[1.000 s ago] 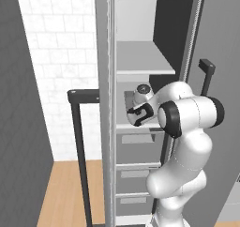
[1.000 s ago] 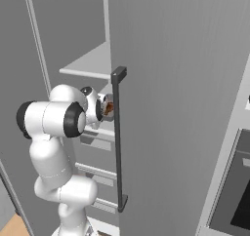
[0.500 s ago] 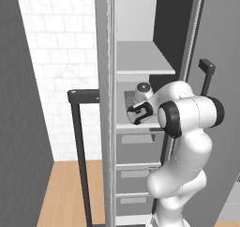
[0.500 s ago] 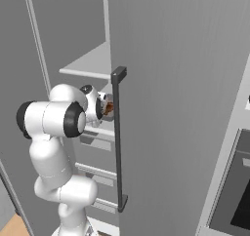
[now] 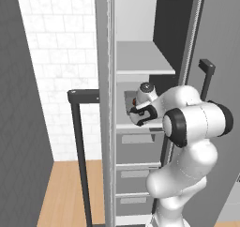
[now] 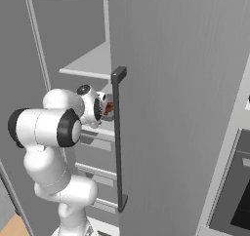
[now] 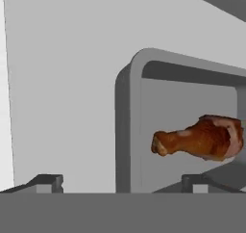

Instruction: Take the meat container that has the chicken drumstick and place it on the second highest rack of the freezer. Then take the vegetable container that has the sweet potato and lemon and place it on the highest rack of the freezer.

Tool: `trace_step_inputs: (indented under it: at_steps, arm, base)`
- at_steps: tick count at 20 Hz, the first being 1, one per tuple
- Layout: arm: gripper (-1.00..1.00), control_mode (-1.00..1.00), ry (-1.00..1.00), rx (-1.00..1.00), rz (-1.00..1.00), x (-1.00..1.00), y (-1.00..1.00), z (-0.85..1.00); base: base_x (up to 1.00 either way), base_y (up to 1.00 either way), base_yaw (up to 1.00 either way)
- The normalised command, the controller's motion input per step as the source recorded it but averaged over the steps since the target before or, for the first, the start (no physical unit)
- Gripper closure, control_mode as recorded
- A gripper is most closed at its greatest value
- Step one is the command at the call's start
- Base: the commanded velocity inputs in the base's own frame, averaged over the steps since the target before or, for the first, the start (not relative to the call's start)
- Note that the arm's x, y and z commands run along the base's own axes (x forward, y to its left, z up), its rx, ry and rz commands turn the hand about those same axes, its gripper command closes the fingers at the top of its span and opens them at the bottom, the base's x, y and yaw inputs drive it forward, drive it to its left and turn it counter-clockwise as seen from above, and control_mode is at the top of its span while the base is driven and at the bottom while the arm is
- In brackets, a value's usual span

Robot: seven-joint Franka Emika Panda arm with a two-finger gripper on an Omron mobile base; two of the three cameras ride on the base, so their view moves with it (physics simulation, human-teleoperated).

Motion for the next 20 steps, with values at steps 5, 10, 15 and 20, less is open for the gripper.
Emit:
trace_step_inputs:
  at_steps: [5, 10, 15, 20]
  arm:
    - [-1.00, -1.00, -0.08, 0.00, -0.09, -0.31, -0.21, 0.42]
    - [-1.00, -1.00, -0.06, 0.00, -0.18, -0.55, -0.06, 0.28]
    - [-1.00, -1.00, 0.00, 0.01, -0.31, -0.47, 0.00, 0.39]
    - [-1.00, -1.00, 0.00, 0.15, -0.32, -0.53, -0.09, 0.60]
  base:
    - [0.00, 0.00, 0.00]
    - [0.00, 0.00, 0.00]
    - [0.00, 0.00, 0.00]
    - [0.00, 0.00, 0.00]
